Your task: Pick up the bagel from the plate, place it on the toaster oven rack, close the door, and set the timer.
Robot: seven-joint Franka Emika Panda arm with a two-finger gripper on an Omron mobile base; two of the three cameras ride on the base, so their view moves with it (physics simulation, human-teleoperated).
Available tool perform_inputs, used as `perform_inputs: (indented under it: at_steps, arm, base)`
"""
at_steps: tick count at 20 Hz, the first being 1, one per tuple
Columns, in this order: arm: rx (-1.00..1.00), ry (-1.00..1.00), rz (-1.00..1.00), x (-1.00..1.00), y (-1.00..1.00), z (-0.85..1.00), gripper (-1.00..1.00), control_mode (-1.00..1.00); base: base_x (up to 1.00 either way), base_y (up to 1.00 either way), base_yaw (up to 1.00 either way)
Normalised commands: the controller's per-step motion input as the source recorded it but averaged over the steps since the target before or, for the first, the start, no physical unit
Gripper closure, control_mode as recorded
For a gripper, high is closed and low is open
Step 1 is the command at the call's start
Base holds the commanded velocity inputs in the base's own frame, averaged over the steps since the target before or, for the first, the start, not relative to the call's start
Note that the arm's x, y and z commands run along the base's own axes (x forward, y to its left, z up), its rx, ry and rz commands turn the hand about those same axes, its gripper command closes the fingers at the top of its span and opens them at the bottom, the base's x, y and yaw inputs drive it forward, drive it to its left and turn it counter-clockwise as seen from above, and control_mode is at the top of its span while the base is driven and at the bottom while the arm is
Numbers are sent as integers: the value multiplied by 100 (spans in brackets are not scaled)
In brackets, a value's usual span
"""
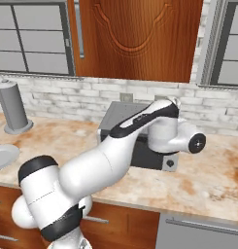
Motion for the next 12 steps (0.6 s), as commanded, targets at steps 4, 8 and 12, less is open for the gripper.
perform_inputs:
  at_steps: [4,8,12]
  arm:
    - [-23,0,31,-81,-14,-28,-100,-100]
    - [-30,-6,34,-4,-28,-36,-100,-100]
    - [-28,-8,28,-1,-34,-37,-100,-100]
  base:
    - [0,0,0]
    - [0,0,0]
    - [0,0,0]
